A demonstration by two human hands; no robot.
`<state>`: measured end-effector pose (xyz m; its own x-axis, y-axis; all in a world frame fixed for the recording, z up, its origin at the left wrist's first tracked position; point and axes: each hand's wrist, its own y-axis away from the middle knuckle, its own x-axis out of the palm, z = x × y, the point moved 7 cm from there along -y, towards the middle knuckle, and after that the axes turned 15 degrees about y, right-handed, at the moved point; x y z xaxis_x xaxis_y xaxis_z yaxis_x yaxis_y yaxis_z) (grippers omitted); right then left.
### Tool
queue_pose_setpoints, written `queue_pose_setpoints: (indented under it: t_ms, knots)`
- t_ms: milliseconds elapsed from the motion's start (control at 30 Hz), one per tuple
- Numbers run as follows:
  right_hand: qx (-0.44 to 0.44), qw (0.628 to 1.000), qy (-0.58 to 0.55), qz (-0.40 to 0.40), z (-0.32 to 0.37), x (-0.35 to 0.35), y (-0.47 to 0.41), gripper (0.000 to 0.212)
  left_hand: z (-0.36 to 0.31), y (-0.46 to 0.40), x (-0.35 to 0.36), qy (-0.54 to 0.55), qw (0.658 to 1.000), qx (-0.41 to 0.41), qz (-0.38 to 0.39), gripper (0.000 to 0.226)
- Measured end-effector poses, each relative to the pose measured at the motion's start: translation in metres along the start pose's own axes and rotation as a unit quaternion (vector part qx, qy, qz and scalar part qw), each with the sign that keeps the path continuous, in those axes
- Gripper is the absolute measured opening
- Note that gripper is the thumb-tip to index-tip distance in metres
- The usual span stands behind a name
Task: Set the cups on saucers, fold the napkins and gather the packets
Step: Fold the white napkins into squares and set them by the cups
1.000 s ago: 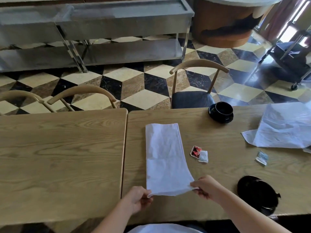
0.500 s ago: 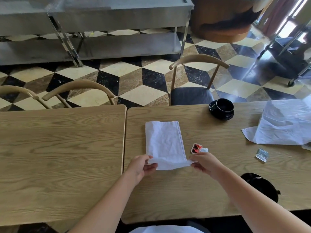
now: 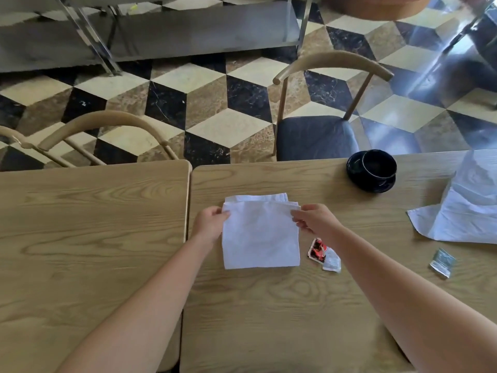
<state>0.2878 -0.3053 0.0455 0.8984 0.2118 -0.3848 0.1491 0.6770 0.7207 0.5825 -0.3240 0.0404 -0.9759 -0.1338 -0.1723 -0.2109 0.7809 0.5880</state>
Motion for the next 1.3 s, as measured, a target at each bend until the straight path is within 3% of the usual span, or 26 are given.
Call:
queue_pose_setpoints:
  t_ms: [133,333,467,600,667,733,800,867,967,1033,1133,1300]
  knots:
    - [-0.010,0.996,0.084,-0.024,0.008,0.002,-0.046,0.023,0.005,-0.035,0.014,-0.029,0.999,-0.029,0.003,0.014]
    - [0.002,0.981,0.191,-0.025,0.009,0.009,-0.100,0.018,0.024,-0.070,0.022,-0.054,0.996,-0.063,-0.041,0.016]
    - [-0.006,0.980,0.199,-0.021,0.013,0.013,-0.119,0.012,0.025,-0.083,0.020,-0.074,0.991,-0.068,-0.094,0.024]
    - [-0.009,0.977,0.210,-0.028,0.016,0.012,-0.130,0.007,0.023,-0.085,0.020,-0.107,0.983,-0.092,-0.120,0.014]
    - [-0.015,0.972,0.230,-0.052,0.017,0.009,-0.132,0.006,0.013,-0.080,0.017,-0.167,0.971,-0.062,-0.159,0.014]
    - [-0.032,0.963,0.253,-0.086,0.020,0.007,-0.132,0.026,0.001,-0.065,0.018,-0.192,0.959,-0.003,-0.207,0.021]
    - [-0.079,0.950,0.285,-0.104,0.027,0.011,-0.131,0.041,0.010,-0.037,0.037,-0.088,0.977,0.003,-0.194,0.019]
    - [-0.133,0.933,0.320,-0.099,0.036,0.020,-0.130,0.044,0.050,-0.001,0.068,0.061,0.979,-0.117,-0.154,0.016]
    - [-0.181,0.904,0.380,-0.081,0.047,0.033,-0.129,0.044,0.120,0.061,0.110,0.217,0.901,-0.350,-0.138,0.018]
    - [-0.187,0.892,0.404,-0.080,0.050,0.035,-0.128,0.043,0.144,0.087,0.128,0.309,0.836,-0.433,-0.132,0.025]
    - [-0.189,0.883,0.423,-0.073,0.048,0.037,-0.128,0.045,0.157,0.098,0.134,0.383,0.793,-0.452,-0.142,0.024]
    - [-0.183,0.864,0.463,-0.068,0.044,0.037,-0.131,0.045,0.151,0.094,0.140,0.430,0.776,-0.449,-0.102,0.033]
